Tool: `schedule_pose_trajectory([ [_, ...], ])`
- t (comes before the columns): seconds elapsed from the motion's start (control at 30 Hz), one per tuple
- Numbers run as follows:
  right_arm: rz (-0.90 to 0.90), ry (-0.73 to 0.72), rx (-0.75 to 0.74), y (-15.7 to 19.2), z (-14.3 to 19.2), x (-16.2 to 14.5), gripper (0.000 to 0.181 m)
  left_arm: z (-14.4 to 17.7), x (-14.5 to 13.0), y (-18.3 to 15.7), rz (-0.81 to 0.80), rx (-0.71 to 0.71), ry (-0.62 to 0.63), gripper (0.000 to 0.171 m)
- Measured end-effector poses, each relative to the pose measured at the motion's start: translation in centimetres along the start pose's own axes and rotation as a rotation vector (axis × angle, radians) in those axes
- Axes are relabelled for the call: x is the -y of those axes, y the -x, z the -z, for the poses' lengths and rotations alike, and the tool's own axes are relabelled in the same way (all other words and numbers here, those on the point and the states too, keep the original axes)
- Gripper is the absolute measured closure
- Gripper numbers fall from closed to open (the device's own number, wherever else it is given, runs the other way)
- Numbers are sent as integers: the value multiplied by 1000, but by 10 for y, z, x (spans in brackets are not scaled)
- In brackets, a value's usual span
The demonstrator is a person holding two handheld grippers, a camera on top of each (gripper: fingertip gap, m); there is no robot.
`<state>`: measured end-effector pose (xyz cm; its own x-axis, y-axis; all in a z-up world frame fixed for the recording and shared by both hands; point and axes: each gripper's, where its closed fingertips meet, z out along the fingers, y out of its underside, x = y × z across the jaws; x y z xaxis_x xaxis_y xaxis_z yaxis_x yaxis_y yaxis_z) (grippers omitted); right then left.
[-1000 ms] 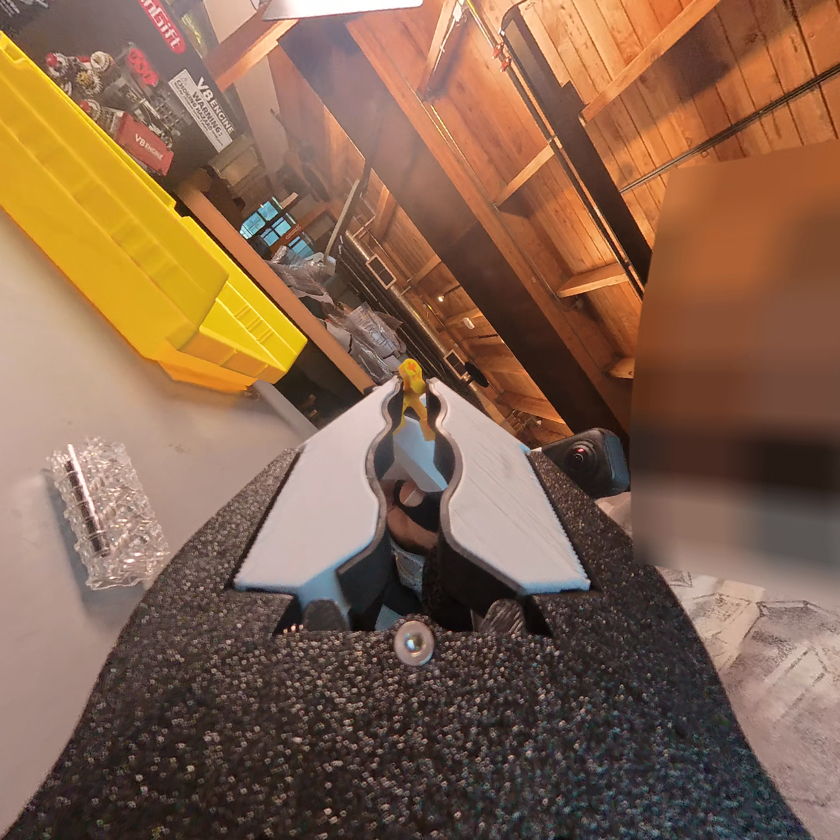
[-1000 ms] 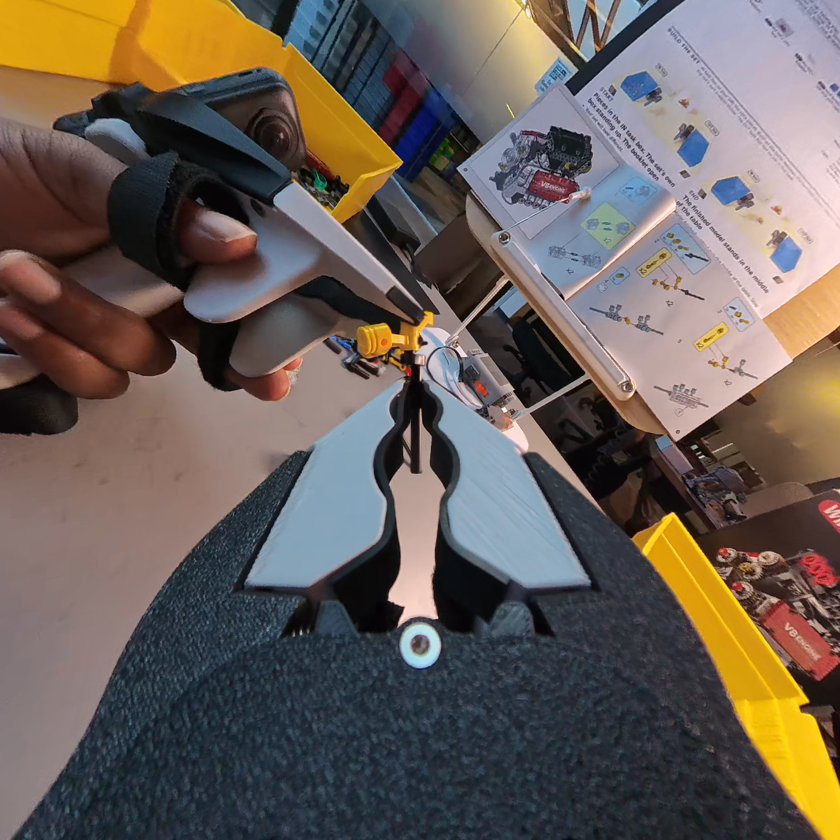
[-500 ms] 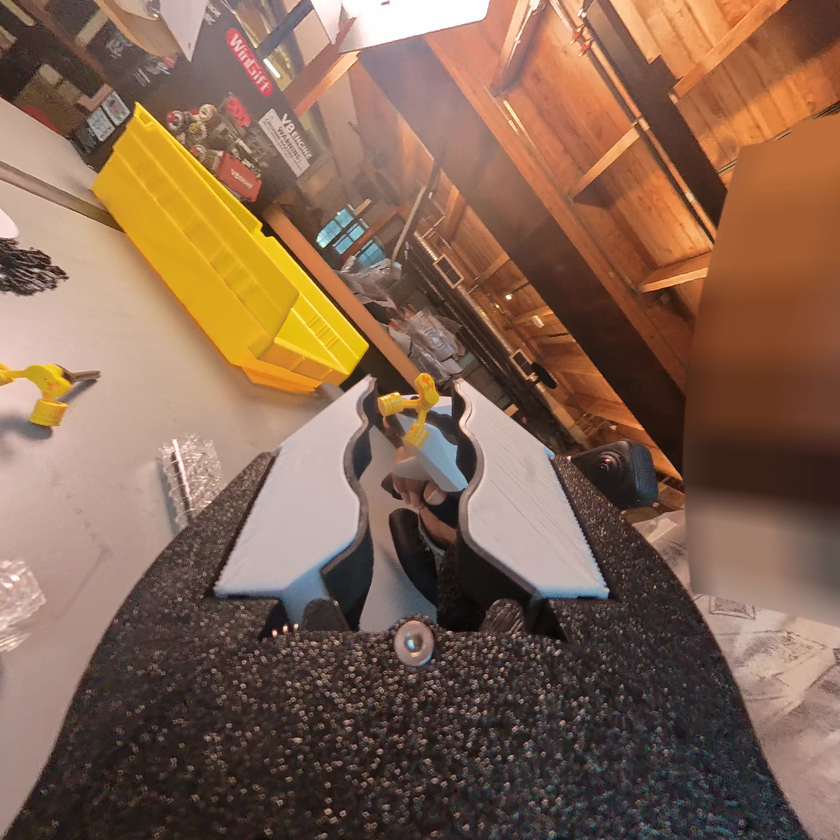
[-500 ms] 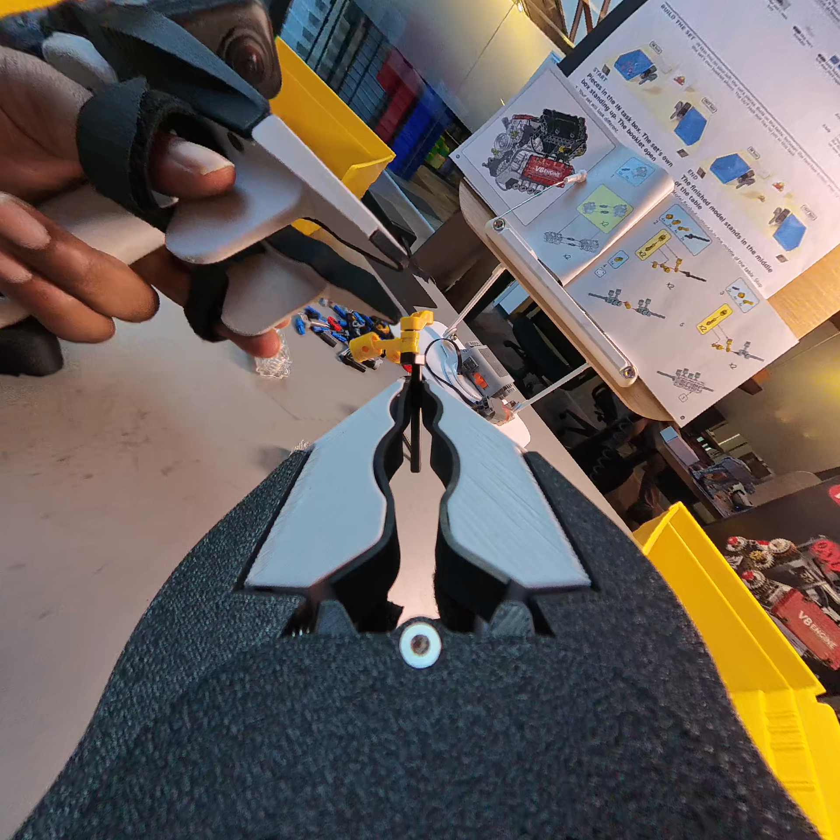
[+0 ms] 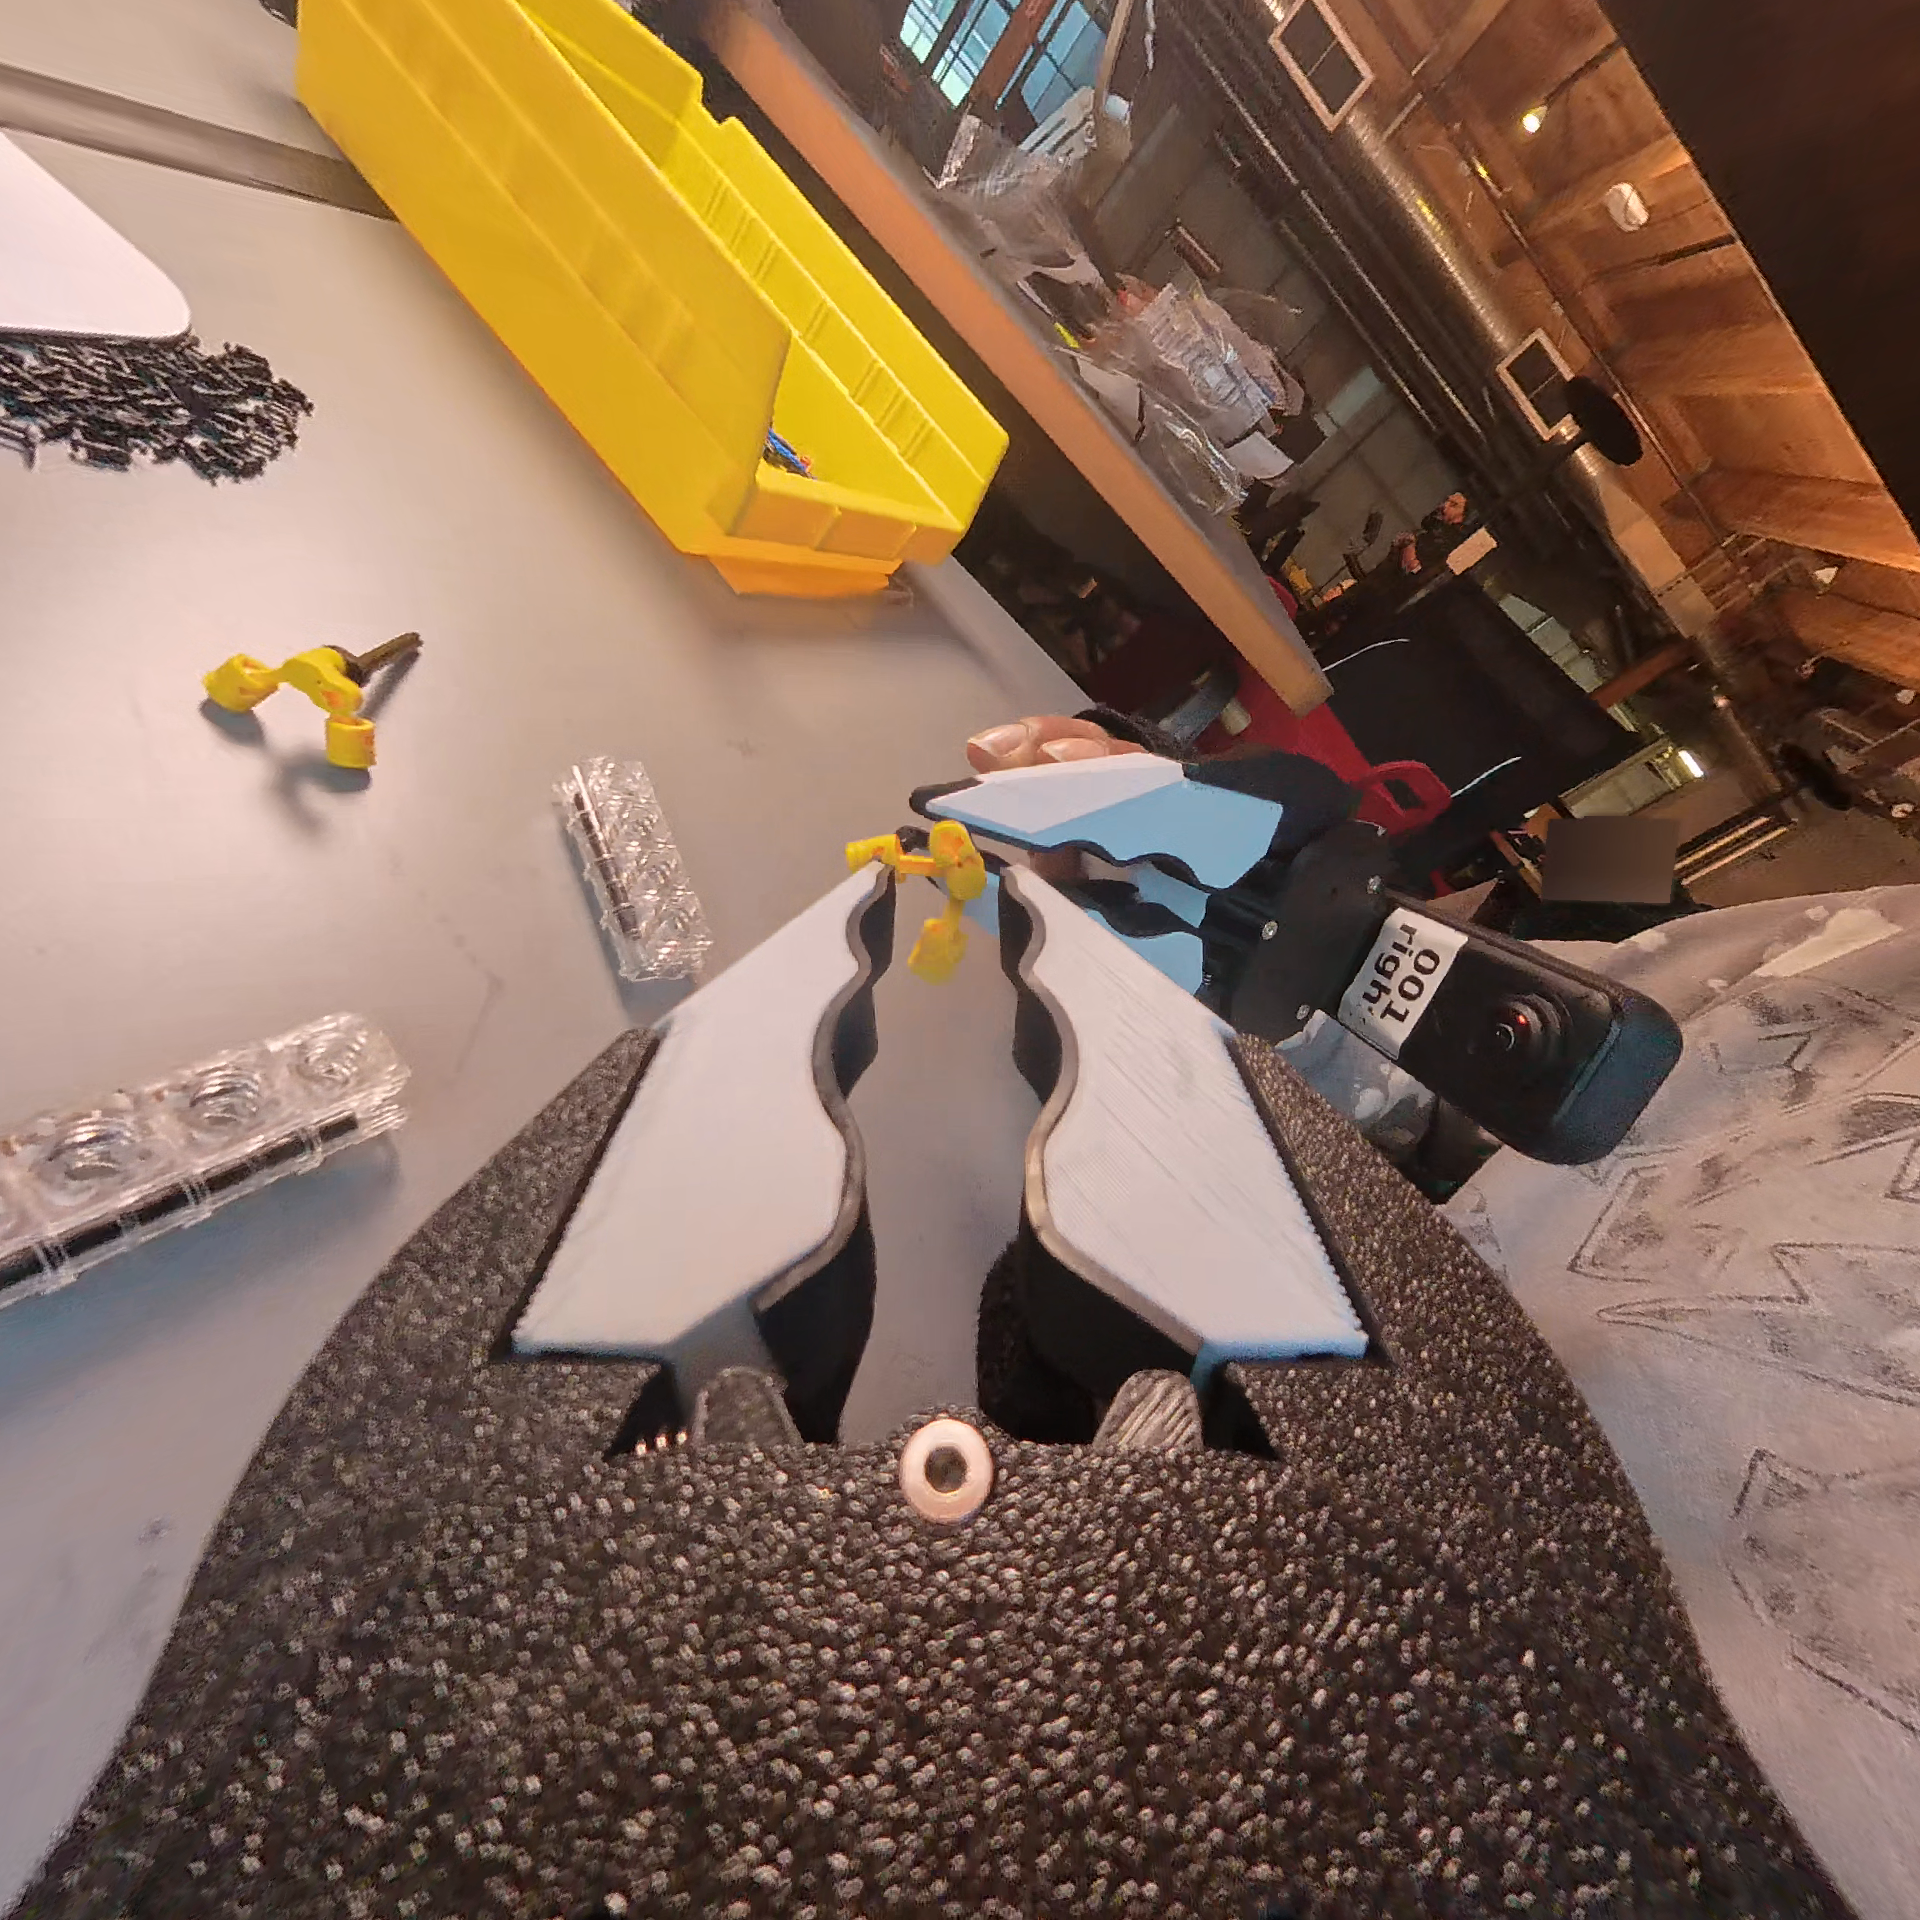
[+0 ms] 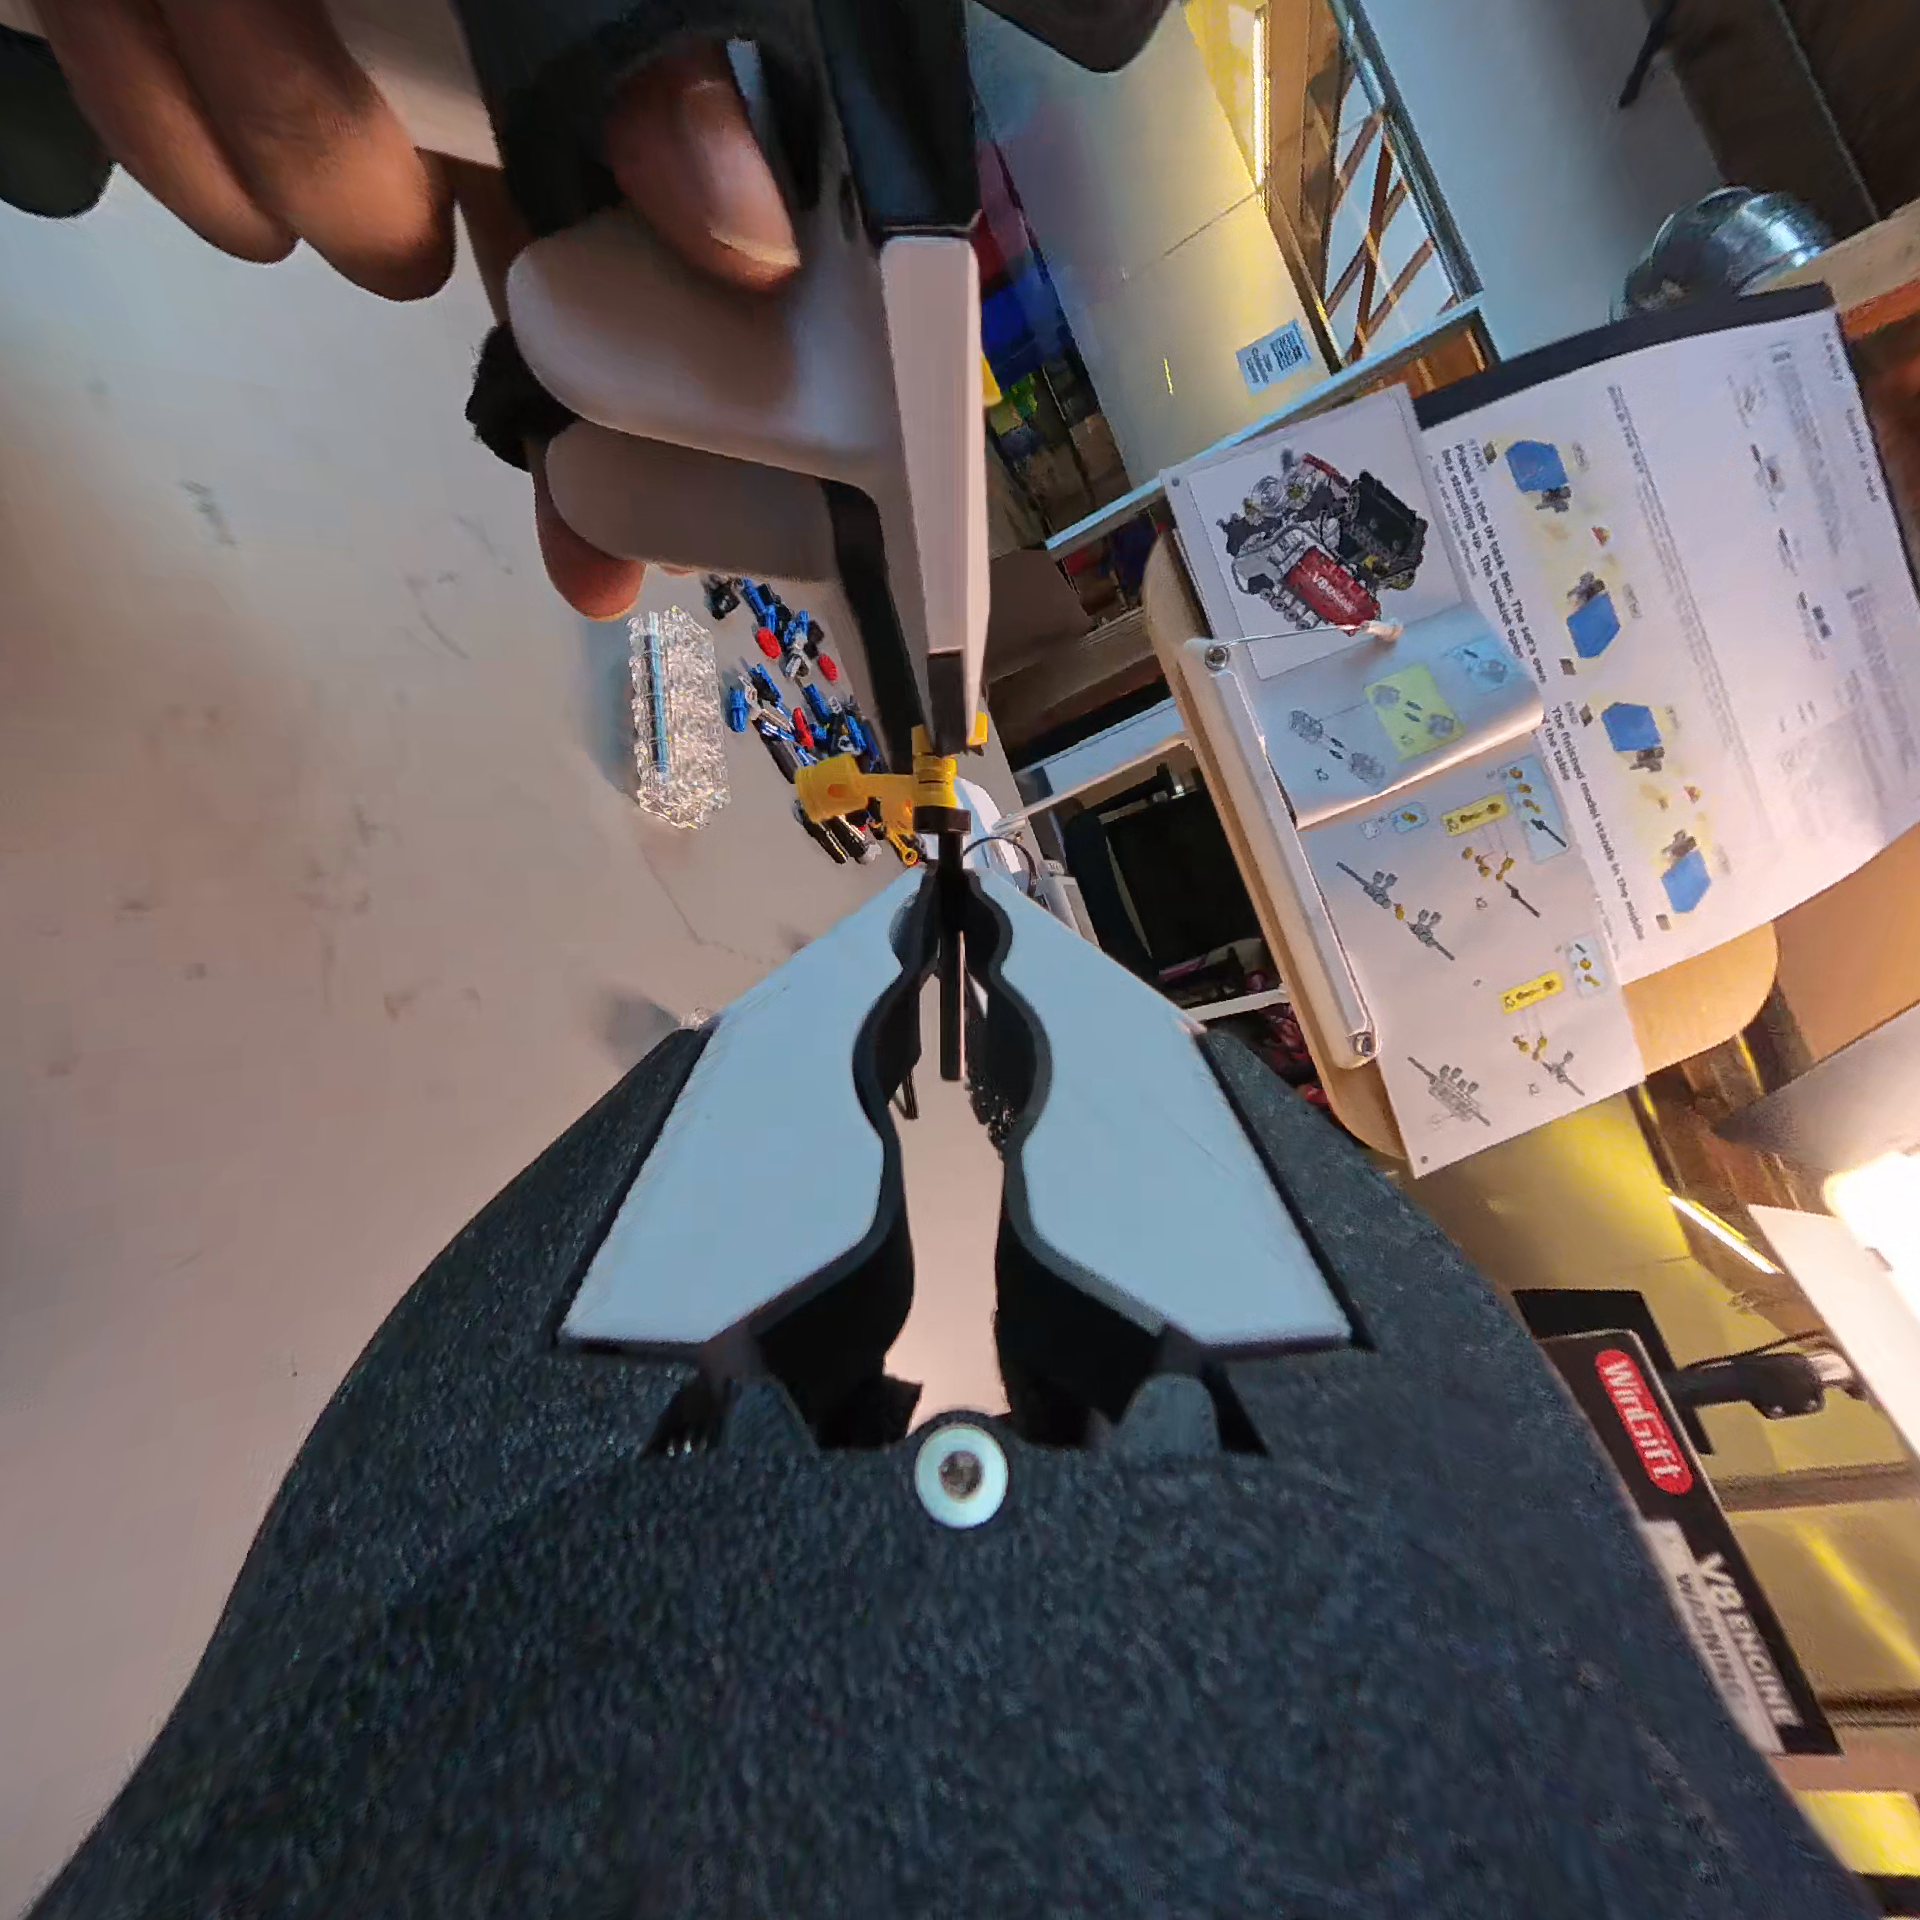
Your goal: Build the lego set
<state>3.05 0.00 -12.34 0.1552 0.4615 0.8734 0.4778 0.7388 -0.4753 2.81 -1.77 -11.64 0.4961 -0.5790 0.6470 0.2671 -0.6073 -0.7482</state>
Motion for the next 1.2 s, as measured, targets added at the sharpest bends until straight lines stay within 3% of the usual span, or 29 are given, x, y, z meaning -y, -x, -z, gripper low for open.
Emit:
schedule_pose_trajectory([
  [0.17, 35, -3, 0, 7, -3, 6, 178, 7, -5, 0, -41, -33, -6, 162],
  [0.27, -42, -37, 10, 7, -2, 13, 177, 11, -5, -7, -125, -72, -39, 162],
  [0.47, -203, -188, 79, 5, 7, 33, 174, 19, -10, -25, -530, -48, -13, 163],
  [0.8, -544, -389, 473, 18, 35, 49, 167, 27, -24, -47, -951, -81, 5, 164],
  [0.97, -660, -466, 637, 17, 52, 59, 176, 30, -28, -61, -1001, -154, -42, 164],
  [1.2, -600, -440, 603, 12, 55, 62, 177, 31, -26, -61, -999, -146, -66, 163],
])
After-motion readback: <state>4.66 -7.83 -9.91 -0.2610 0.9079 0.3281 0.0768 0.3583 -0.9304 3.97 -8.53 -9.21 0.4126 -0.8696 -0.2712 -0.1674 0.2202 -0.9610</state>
